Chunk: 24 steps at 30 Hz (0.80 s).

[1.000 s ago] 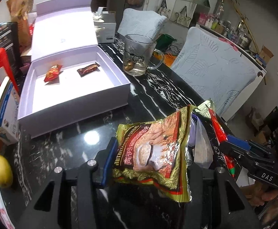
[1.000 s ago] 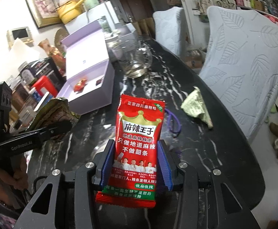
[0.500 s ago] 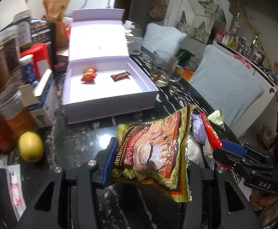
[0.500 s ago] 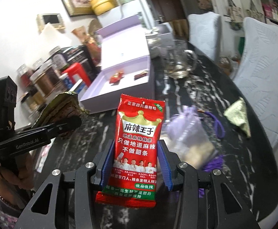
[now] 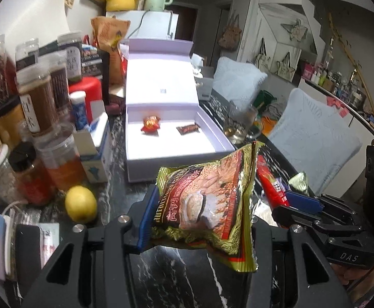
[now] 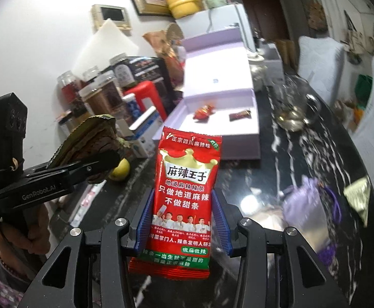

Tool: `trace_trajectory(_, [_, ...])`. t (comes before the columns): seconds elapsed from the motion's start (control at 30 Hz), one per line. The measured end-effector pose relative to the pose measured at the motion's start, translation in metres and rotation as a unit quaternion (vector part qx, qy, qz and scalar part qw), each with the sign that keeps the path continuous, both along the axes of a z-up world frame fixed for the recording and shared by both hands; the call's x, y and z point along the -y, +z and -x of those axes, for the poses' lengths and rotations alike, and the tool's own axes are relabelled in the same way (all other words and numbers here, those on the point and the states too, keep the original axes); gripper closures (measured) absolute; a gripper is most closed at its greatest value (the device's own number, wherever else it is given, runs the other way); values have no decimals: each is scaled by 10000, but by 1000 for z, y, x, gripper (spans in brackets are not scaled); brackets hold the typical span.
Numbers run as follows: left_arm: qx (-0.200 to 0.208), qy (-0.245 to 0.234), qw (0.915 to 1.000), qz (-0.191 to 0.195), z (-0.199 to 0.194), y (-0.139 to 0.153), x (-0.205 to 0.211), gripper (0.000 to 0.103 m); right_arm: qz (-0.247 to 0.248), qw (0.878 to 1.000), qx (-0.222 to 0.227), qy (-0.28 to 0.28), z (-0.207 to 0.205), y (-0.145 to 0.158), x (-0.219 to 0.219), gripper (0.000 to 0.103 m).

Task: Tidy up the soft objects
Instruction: 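Carry the yellow bag in the left tool and red packet in the right tool over the lavender box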

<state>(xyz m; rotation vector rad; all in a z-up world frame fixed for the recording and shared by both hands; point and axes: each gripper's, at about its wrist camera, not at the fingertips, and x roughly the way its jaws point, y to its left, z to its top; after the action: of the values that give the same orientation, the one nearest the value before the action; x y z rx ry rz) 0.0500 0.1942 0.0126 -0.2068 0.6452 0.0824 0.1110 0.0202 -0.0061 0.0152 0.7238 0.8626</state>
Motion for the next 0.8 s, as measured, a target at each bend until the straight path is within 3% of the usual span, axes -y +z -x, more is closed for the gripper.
trace_trajectory(0.27, [414, -126, 9990, -62, -12, 23, -9, 57, -70, 9994, 319, 83, -10, 25, -18, 59])
trace_trajectory(0.8, [1147, -293, 9922, -386, -73, 68, -25, 57, -152, 9948, 984, -237, -59, 81, -34, 59])
